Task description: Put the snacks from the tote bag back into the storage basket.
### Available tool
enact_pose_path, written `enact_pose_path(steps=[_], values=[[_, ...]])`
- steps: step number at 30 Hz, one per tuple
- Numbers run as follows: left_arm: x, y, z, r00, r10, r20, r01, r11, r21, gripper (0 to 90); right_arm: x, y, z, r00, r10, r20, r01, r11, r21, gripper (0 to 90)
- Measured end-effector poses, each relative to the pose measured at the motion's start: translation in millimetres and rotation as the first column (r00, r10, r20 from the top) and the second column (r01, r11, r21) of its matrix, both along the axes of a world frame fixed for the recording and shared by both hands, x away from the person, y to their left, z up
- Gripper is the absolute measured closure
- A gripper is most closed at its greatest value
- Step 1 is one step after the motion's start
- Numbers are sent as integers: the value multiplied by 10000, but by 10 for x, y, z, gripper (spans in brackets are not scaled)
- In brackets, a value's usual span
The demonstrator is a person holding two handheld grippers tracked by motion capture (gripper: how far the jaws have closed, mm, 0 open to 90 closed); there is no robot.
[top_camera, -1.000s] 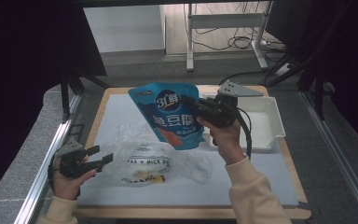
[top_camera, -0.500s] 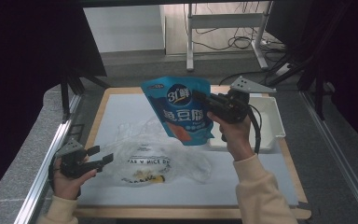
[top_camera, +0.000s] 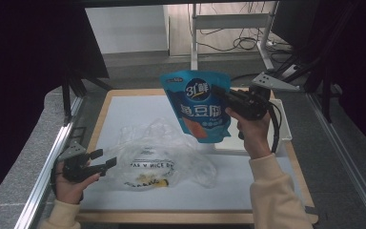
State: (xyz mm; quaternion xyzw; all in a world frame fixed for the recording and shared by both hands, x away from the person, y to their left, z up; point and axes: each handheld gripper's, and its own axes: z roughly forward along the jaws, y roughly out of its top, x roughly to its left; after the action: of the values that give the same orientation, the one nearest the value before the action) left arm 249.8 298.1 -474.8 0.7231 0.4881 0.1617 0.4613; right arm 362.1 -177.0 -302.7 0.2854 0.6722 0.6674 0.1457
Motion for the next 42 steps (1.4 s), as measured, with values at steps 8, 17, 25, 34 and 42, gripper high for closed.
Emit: enact_pose_path(steps=[8, 17, 25, 34, 42], values=[[3, -19, -8, 10000, -48, 0, 48, 10000, 40, 272, 32, -112, 74, 9996, -268, 119, 269, 9996, -62, 893], [0, -17, -7, 10000, -46, 26, 46, 10000, 57, 271, 87, -265, 78, 9986, -509, 150, 511, 9985, -196, 893], [6, -33, -15, 10000, -100, 3, 100, 9999, 130, 271, 119, -342, 79, 9968, -773, 191, 779, 9963, -352, 893], [5, -35, -17, 9999, -126, -8, 126, 9998, 174, 271, 176, -457, 45, 9932, -1148, 190, 1154, 9928, -315, 892], [5, -41, -20, 9999, -134, -27, 134, 9997, 183, 271, 211, -532, 46, 9899, -1382, 307, 1392, 9897, -321, 893]])
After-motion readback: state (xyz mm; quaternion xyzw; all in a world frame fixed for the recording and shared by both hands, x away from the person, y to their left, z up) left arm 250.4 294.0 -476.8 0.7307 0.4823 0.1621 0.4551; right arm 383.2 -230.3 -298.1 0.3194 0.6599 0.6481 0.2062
